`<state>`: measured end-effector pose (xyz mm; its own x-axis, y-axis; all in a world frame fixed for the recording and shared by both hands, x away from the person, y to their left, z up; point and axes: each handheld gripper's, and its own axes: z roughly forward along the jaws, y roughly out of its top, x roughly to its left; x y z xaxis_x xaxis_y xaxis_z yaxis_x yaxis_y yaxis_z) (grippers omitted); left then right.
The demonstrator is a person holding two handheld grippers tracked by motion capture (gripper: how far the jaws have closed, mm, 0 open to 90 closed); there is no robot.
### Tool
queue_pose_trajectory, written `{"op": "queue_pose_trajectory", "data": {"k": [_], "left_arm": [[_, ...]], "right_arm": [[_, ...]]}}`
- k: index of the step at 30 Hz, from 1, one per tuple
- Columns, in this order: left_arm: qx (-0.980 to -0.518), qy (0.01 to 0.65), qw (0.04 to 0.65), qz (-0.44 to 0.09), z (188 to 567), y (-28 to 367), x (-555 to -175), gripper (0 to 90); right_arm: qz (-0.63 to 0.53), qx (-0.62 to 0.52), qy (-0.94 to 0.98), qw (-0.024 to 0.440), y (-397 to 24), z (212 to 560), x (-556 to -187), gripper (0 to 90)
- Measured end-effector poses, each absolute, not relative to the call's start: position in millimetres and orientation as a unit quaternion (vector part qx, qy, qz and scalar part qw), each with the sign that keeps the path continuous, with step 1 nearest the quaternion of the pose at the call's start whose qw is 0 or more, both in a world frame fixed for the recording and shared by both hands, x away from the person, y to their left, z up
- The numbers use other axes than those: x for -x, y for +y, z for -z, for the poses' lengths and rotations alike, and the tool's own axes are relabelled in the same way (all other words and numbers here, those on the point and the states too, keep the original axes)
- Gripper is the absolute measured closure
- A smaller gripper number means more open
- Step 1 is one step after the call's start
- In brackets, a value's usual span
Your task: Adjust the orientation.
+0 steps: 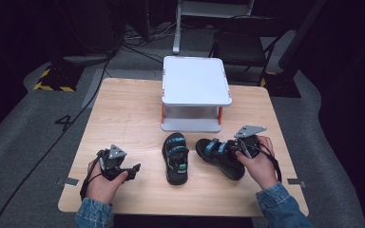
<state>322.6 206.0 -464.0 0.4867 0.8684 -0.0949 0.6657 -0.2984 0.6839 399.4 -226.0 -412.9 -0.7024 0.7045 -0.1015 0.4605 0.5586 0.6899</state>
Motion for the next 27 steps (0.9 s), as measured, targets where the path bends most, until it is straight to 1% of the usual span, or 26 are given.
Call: {"op": "queue_pose_trajectory", "data": {"k": [3, 4, 5, 6, 9, 10, 11, 12, 13, 14, 16, 17, 19, 21, 22, 23, 24, 25, 27], "left_arm": [[-0.785, 0.495, 0.340, -0.151, 465.1, 213.5, -315.5, 29.2], [-0.785, 0.495, 0.340, -0.151, 465.1, 213.5, -315.5, 29.2], [-0.785, 0.496, 0.339, -0.152, 465.5, 215.9, -313.2, 29.2], [-0.785, 0.496, 0.339, -0.152, 465.5, 215.9, -313.2, 29.2], [-0.782, 0.502, 0.337, -0.153, 465.8, 218.5, -309.5, 29.2], [-0.782, 0.501, 0.337, -0.154, 466.0, 219.1, -309.2, 29.2], [-0.781, 0.502, 0.337, -0.154, 466.1, 219.8, -308.7, 29.2], [-0.782, 0.502, 0.337, -0.153, 466.0, 220.7, -308.4, 29.2], [-0.782, 0.502, 0.337, -0.154, 466.1, 221.5, -308.8, 29.2], [-0.782, 0.502, 0.338, -0.154, 466.0, 221.1, -309.1, 29.2], [-0.783, 0.499, 0.338, -0.152, 465.0, 219.3, -310.1, 29.2], [-0.783, 0.499, 0.338, -0.152, 465.0, 219.3, -310.1, 29.2], [-0.783, 0.498, 0.341, -0.150, 464.0, 216.6, -311.2, 29.1], [-0.785, 0.494, 0.343, -0.151, 463.6, 214.5, -313.6, 29.1], [-0.786, 0.492, 0.342, -0.151, 463.8, 212.9, -315.3, 29.1], [-0.788, 0.490, 0.342, -0.149, 464.0, 211.9, -316.4, 29.1], [-0.791, 0.486, 0.342, -0.146, 464.6, 210.0, -318.6, 29.1], [-0.794, 0.481, 0.342, -0.145, 465.0, 206.8, -322.0, 29.1], [-0.796, 0.479, 0.342, -0.143, 465.1, 204.7, -323.6, 29.2]], "right_arm": [[-0.342, -0.369, 0.843, 0.190, -208.3, 417.1, -410.4, 75.0], [-0.342, -0.369, 0.843, 0.190, -208.3, 417.1, -410.4, 75.0], [-0.339, -0.387, 0.836, 0.193, -198.5, 423.3, -418.6, 74.8], [-0.339, -0.387, 0.836, 0.193, -198.5, 423.3, -418.6, 74.8], [-0.335, -0.398, 0.829, 0.208, -188.3, 433.3, -426.7, 73.8], [-0.338, -0.398, 0.827, 0.209, -185.4, 436.9, -428.6, 71.7], [-0.339, -0.389, 0.831, 0.209, -183.6, 436.9, -429.3, 64.5], [-0.339, -0.389, 0.831, 0.209, -183.6, 436.9, -429.3, 64.5], [-0.343, -0.384, 0.833, 0.203, -185.6, 437.1, -430.6, 50.4], [-0.350, -0.380, 0.833, 0.196, -187.8, 437.1, -430.6, 46.6], [-0.361, -0.377, 0.833, 0.185, -195.1, 432.9, -427.4, 41.7], [-0.361, -0.377, 0.833, 0.185, -195.1, 432.9, -427.4, 41.7], [-0.397, -0.373, 0.820, 0.179, -211.2, 419.6, -417.9, 35.9], [-0.404, -0.372, 0.817, 0.177, -217.5, 415.0, -414.4, 34.7], [-0.401, -0.366, 0.825, 0.158, -229.2, 409.3, -407.3, 28.1], [-0.401, -0.366, 0.825, 0.158, -229.2, 409.3, -407.3, 28.1], [-0.394, -0.363, 0.831, 0.147, -231.8, 409.5, -405.5, 26.1], [-0.382, -0.347, 0.848, 0.119, -234.7, 412.7, -399.1, 23.8], [-0.378, -0.338, 0.854, 0.113, -233.9, 414.6, -397.2, 23.2]]}}
